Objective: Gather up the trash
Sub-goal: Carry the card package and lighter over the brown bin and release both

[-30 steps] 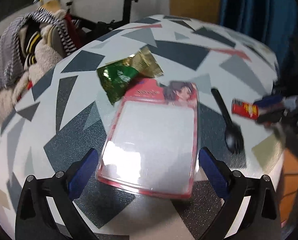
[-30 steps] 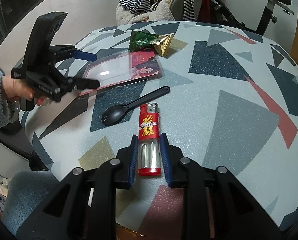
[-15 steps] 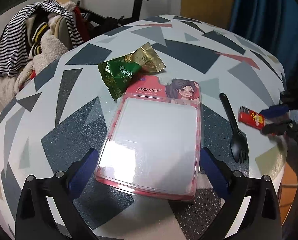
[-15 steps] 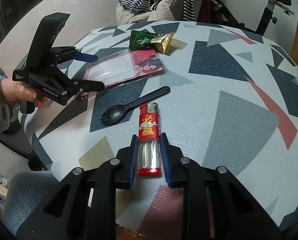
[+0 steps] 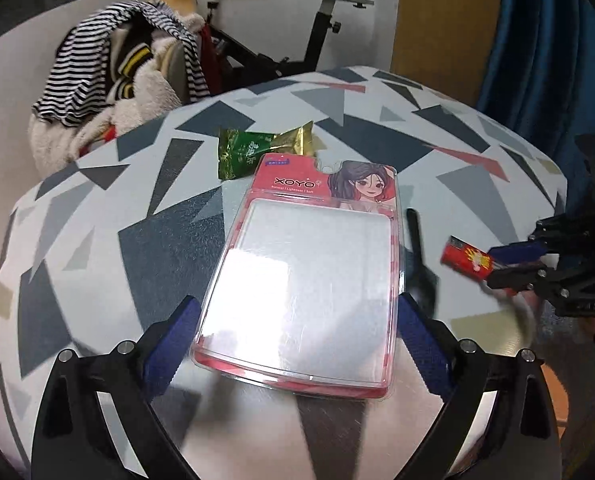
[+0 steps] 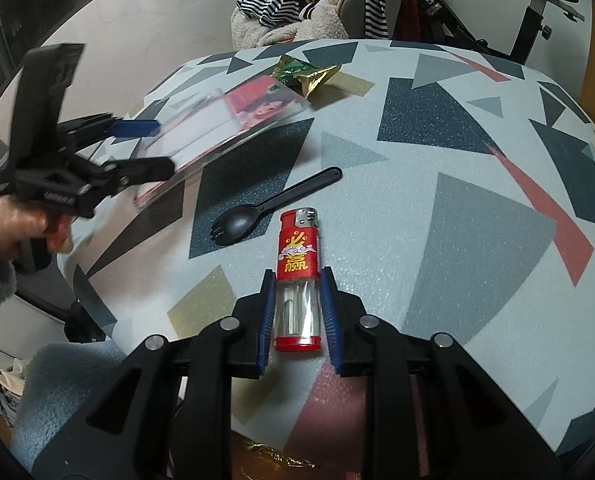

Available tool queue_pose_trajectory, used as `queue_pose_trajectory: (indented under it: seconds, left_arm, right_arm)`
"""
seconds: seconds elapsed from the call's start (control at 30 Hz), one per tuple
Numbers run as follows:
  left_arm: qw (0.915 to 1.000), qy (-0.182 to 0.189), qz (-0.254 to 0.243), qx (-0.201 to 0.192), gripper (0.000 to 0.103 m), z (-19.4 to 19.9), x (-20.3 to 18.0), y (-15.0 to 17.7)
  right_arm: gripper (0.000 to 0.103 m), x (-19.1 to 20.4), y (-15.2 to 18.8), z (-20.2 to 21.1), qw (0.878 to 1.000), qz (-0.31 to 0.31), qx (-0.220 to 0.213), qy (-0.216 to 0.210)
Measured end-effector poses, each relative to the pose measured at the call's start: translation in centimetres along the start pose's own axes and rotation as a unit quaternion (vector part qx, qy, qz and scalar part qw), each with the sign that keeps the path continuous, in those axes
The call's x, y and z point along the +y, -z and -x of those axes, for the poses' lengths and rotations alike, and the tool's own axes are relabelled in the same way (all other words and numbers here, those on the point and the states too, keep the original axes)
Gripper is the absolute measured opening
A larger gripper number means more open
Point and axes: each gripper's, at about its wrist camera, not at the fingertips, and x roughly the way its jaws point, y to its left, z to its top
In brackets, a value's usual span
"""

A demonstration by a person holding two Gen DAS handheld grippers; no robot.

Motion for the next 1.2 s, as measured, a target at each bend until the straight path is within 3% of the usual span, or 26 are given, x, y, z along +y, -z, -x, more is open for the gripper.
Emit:
queue_pose_trajectory:
  seconds: [0.2, 0.47, 0.9, 1.2]
  left_arm:
    - [0.9990, -0.021, 0.022, -0.034, 0.094, 4.4, -3.1, 2.0]
    - [0.9966, -0.029, 0.058, -0.051, 0.094, 8.8, -8.4, 5.3]
    - [0.9981, -0.015, 0.059, -0.007, 0.094, 10.8, -16.6, 13.1]
    - [0.9985, 0.008, 0.051, 0.019, 0.094, 9.7, -18.8, 15.3]
  right_arm:
    - [0.025, 0.0, 0.3, 2.0, 1.000, -0.001, -0.017, 0.000]
    - [0.025, 0.1, 1.4, 6.3, 0.999, 0.006, -0.046, 0.002]
    - [0.025, 0.2, 5.3, 12.9, 0.997, 0.003, -0.077, 0.001]
    - [0.025, 0.6, 6.8, 13.8, 0.997, -0.002, -0.077, -0.004]
